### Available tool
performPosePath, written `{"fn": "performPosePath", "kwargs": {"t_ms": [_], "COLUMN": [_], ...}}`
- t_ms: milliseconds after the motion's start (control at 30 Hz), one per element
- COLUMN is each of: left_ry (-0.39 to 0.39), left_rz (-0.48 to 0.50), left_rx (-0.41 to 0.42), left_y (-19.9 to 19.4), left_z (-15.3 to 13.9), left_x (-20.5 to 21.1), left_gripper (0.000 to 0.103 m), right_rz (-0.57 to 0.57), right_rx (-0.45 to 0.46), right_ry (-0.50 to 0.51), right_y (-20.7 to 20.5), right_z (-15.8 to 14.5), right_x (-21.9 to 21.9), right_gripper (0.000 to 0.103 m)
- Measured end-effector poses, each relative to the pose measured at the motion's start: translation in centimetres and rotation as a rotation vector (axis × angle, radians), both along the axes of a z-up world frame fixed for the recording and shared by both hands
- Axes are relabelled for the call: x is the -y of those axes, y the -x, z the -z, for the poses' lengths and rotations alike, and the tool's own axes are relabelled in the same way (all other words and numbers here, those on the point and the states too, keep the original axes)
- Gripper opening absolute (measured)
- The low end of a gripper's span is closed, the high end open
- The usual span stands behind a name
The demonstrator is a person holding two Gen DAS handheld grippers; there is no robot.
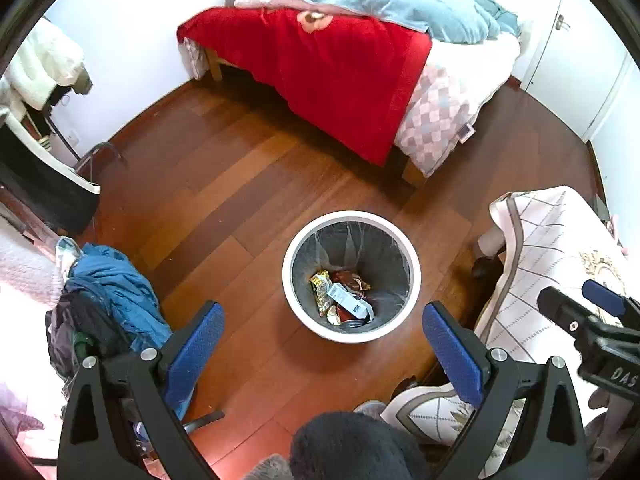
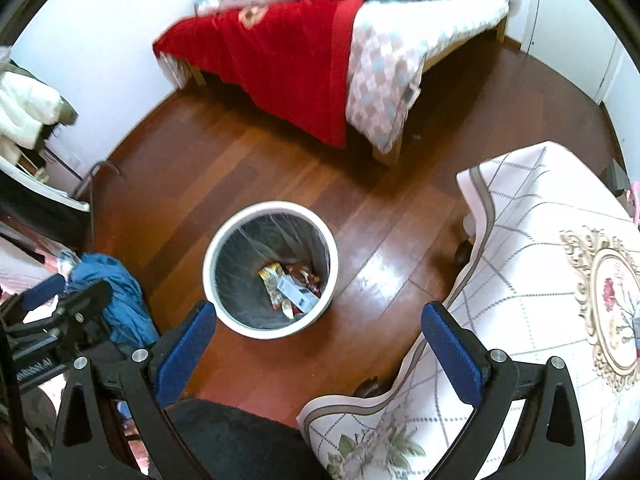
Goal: Collect trash
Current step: 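Move both grippers back toward the table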
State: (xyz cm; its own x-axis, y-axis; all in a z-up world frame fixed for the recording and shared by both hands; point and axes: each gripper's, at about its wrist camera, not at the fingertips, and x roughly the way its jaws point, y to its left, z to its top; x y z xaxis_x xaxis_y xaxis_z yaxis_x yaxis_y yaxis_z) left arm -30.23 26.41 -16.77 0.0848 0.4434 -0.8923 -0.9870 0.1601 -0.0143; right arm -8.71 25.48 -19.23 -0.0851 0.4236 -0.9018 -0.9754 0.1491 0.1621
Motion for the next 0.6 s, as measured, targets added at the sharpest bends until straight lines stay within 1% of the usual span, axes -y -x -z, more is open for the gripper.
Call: {"fn": "performPosePath", "kwargs": {"t_ms": [67, 133, 167, 233, 333, 367, 433, 467, 533, 600], "left_ry": [-0.017, -0.038, -0.056, -0.081, -0.101, -0.107, -0.115, -0.119, -0.103, -0.075], "left_rz": [0.002, 0.008, 0.016, 0.029, 0.064, 0.078, 0.106, 0.131, 0.176, 0.228], "left_rx": [0.003, -0.017, -0.037, -0.053, -0.041, -0.038, -0.025, -0.007, 0.01, -0.003], "left_y": [-0.2, -0.9, -1.5, -2.6, -5.2, -6.3, -8.2, -10.0, -13.1, -17.3], "left_z": [-1.3, -2.3, -3.0, -3.9, -4.6, -4.5, -4.4, -4.0, -3.0, -1.5], "left_x": [1.4, 2.5, 3.3, 4.7, 6.9, 7.6, 8.9, 9.9, 11.4, 13.2], "left_gripper": [0.101, 0.101, 0.101, 0.101, 0.101, 0.101, 0.101, 0.101, 0.101, 0.101], "right_rz": [0.005, 0.012, 0.021, 0.033, 0.071, 0.092, 0.138, 0.155, 0.21, 0.257], "right_rx": [-0.017, -0.059, -0.085, -0.142, -0.22, -0.244, -0.263, -0.264, -0.255, -0.234], "right_ry": [-0.033, -0.063, -0.078, -0.111, -0.139, -0.144, -0.148, -0.151, -0.141, -0.117], "right_y": [-0.3, -0.8, -1.1, -2.1, -4.0, -4.8, -6.8, -7.7, -10.6, -13.4], "right_z": [-1.6, -3.1, -3.9, -5.2, -6.5, -6.8, -7.3, -7.4, -7.3, -6.8], "right_x": [1.4, 3.0, 3.9, 5.6, 8.6, 9.9, 12.8, 14.0, 17.3, 20.3], "right_gripper": [0.103, 0.103, 0.103, 0.103, 0.103, 0.103, 0.103, 0.103, 0.103, 0.103]}}
